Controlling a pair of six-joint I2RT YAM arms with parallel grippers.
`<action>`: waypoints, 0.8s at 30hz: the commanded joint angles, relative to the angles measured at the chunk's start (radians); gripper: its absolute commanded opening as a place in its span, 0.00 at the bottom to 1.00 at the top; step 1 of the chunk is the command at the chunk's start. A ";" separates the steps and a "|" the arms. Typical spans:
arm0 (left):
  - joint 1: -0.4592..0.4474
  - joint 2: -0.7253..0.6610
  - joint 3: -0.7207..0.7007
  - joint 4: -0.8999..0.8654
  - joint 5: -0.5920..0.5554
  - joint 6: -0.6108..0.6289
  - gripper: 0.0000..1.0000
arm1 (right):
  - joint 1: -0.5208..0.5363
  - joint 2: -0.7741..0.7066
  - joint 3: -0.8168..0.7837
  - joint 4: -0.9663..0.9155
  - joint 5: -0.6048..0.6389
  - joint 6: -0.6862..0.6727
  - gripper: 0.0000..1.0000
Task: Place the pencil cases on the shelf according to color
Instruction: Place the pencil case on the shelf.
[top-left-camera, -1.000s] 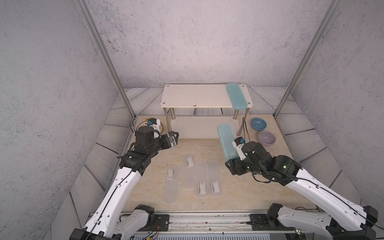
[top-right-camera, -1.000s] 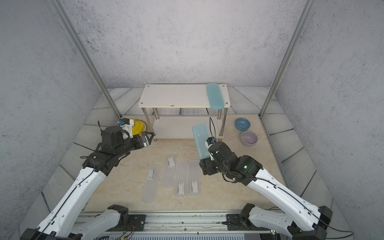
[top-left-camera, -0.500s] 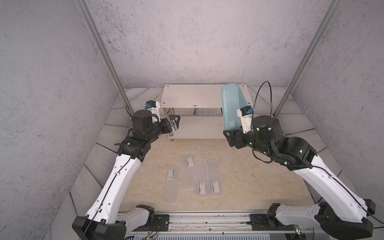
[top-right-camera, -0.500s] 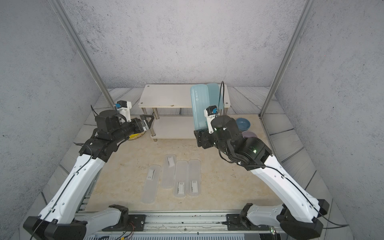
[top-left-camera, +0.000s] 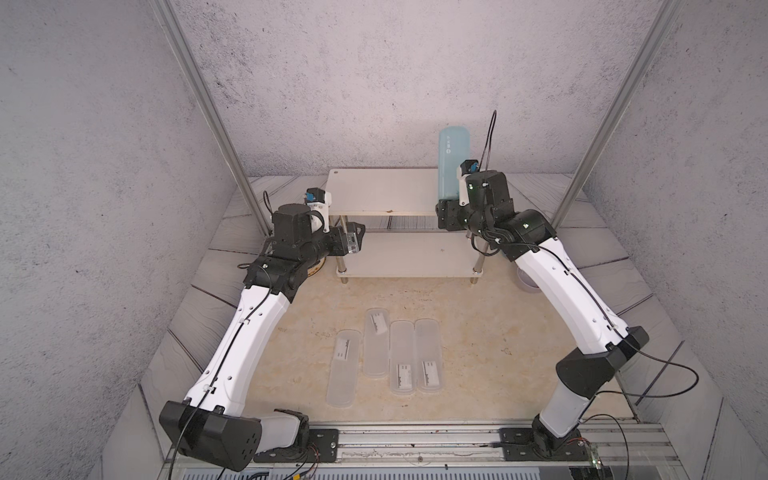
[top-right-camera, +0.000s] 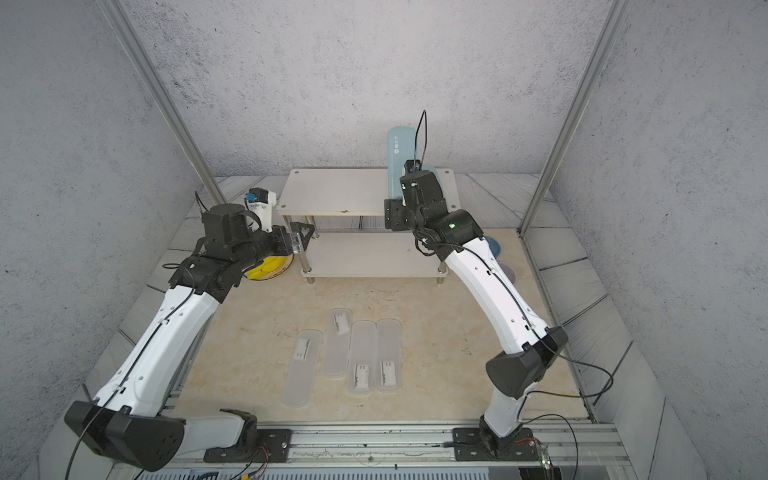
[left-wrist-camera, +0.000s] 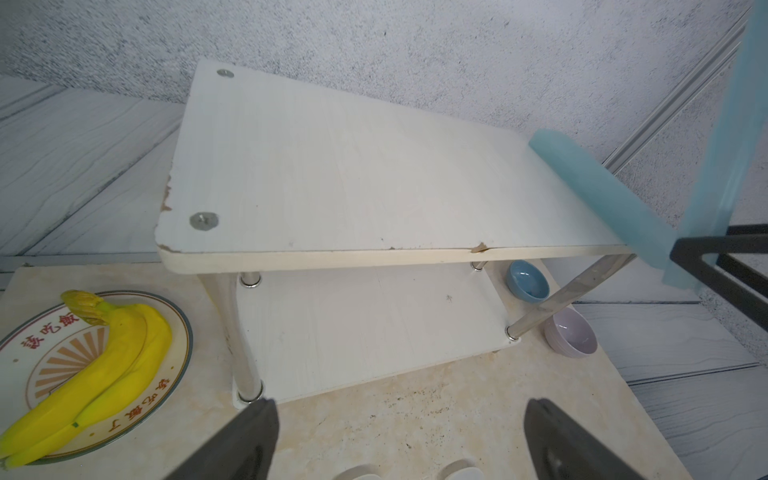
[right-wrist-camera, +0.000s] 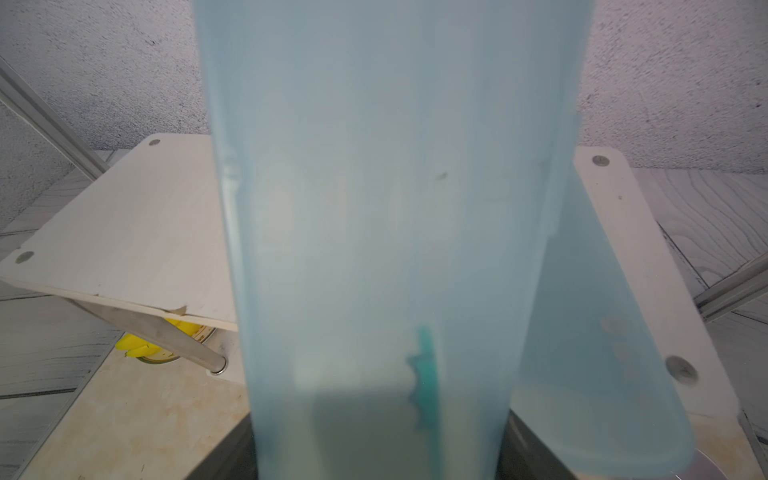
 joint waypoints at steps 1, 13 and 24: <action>0.012 0.004 -0.028 0.016 0.021 0.041 0.99 | 0.000 0.037 0.068 0.053 -0.010 -0.013 0.63; 0.019 0.013 -0.047 0.040 0.087 -0.007 0.99 | -0.001 0.145 0.169 -0.017 0.042 0.009 0.64; 0.019 0.007 -0.066 0.064 0.131 -0.056 0.99 | -0.011 0.175 0.184 -0.058 0.081 0.002 0.78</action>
